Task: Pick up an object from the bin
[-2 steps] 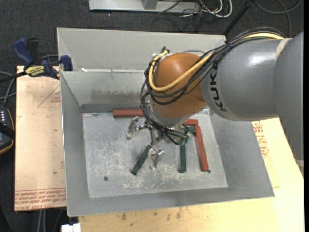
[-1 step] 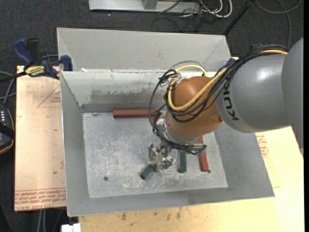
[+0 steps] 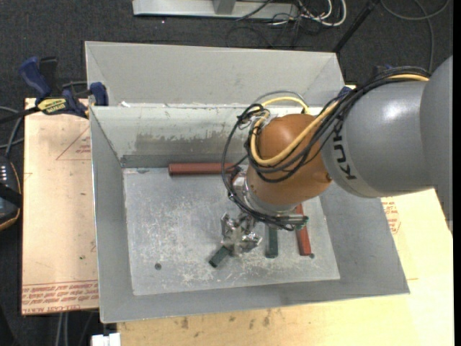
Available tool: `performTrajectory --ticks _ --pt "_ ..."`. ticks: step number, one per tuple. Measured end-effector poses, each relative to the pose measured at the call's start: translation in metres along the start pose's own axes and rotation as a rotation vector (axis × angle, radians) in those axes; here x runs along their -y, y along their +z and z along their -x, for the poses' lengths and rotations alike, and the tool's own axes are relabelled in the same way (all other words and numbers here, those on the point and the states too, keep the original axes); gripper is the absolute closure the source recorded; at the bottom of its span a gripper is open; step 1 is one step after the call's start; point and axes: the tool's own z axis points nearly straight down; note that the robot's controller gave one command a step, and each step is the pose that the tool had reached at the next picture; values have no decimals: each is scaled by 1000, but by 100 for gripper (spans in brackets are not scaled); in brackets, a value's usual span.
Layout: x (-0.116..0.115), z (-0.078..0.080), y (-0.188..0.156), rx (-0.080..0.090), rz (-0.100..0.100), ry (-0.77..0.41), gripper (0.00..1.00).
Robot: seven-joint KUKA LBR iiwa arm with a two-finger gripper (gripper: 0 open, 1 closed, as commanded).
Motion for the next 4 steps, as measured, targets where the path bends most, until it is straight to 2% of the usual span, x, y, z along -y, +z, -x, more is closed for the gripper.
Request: performTrajectory --ticks 1,2,3,4 --pt "-8 -1 -37 -18 12 7 100" --pt "-4 11 7 -17 10 47 0" --pt "-4 12 6 -15 9 51 100" --pt "-4 12 6 -15 9 51 100"
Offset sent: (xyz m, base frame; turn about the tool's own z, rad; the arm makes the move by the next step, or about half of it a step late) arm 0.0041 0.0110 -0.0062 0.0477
